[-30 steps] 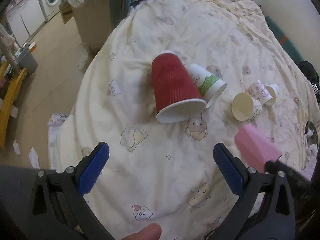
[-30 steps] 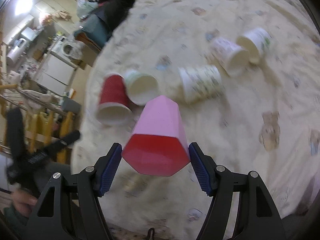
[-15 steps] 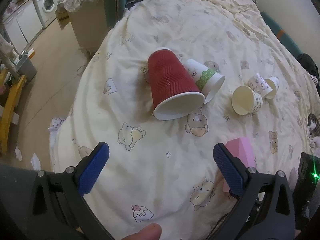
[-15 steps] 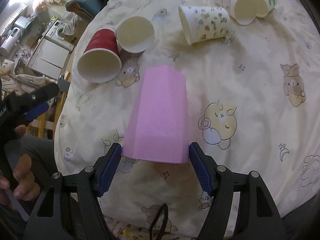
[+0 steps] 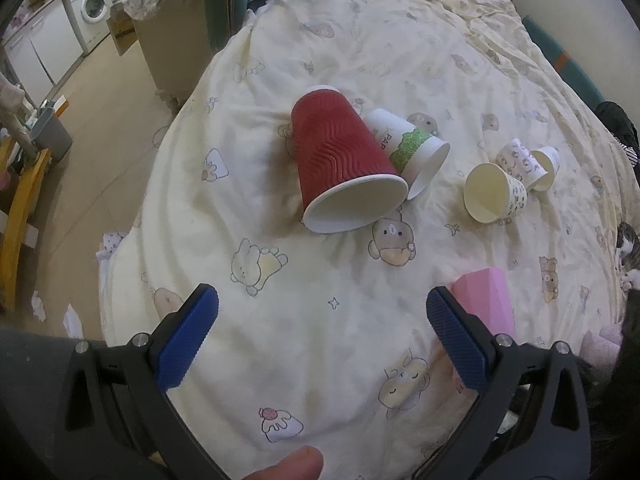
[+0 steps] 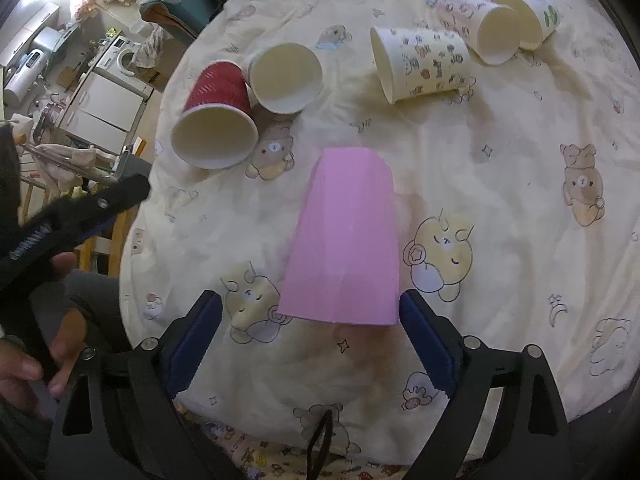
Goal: Flip cup upside down
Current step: 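Lift the pink cup with the right tool, set it down, open fingers, then move the left tool to the pink cup and close on it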
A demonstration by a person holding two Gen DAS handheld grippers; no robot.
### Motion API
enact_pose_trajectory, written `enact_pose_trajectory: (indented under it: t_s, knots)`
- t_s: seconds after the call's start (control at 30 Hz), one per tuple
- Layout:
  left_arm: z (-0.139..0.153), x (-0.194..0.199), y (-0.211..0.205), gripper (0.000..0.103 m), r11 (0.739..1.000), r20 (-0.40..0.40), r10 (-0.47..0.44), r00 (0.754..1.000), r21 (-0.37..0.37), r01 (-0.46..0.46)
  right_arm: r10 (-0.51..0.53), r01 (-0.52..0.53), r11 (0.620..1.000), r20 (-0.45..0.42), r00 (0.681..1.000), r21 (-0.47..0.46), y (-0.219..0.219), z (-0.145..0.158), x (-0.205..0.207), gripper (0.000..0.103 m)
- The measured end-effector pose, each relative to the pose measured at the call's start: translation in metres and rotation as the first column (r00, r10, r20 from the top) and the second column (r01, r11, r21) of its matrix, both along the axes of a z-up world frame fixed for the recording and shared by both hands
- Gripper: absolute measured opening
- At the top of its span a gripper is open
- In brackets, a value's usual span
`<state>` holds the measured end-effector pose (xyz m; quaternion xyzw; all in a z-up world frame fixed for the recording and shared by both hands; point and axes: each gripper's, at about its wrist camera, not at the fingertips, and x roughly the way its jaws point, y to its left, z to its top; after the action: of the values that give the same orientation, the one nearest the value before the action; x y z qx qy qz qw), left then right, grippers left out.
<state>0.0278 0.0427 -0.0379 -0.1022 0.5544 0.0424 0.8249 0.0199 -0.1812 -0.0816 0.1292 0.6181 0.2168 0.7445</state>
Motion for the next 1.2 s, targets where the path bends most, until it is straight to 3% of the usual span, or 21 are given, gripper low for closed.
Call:
enact_pose_trajectory:
  t_s: [0.17,0.33,0.53,0.7,0.83,1.0,1.2]
  knots:
    - [0.003,-0.003,0.0,0.103,1.0,-0.028,0.004,1.0,-0.025,-0.005,-0.013,0.013,1.0,0.058,0.998,-0.001,-0.018,0.037,0.003,0.092]
    - [0.012,-0.005,-0.014,0.103,0.999,-0.034,-0.022,0.999,-0.033,0.02,-0.036,0.048,0.998,0.221,0.975,-0.048,-0.047,0.077,0.005,0.097]
    - [0.018,0.005,-0.037,0.102,0.997,-0.095,-0.049,0.994,-0.071,0.042,-0.154,0.187,0.98,0.322,0.934,-0.074,-0.089,0.081,0.01,0.097]
    - [0.011,0.015,-0.064,0.102,0.997,-0.17,-0.056,0.984,-0.059,0.046,-0.214,0.266,0.958,0.35,0.912,-0.105,-0.102,0.073,0.007,0.097]
    - [0.003,0.02,-0.085,0.094,0.996,-0.205,-0.078,0.976,-0.056,0.068,-0.209,0.288,0.946,0.398,0.893,-0.15,-0.103,0.075,0.005,0.099]
    - [-0.017,0.033,-0.116,0.091,0.993,-0.28,-0.109,0.954,-0.079,0.09,-0.277,0.334,0.938,0.384,0.881,-0.092,-0.125,0.074,0.003,0.099]
    - [-0.043,0.056,-0.135,0.081,0.993,-0.391,-0.078,0.917,-0.117,0.034,-0.346,0.381,0.924,0.336,0.876,-0.042,-0.142,0.069,0.007,0.099]
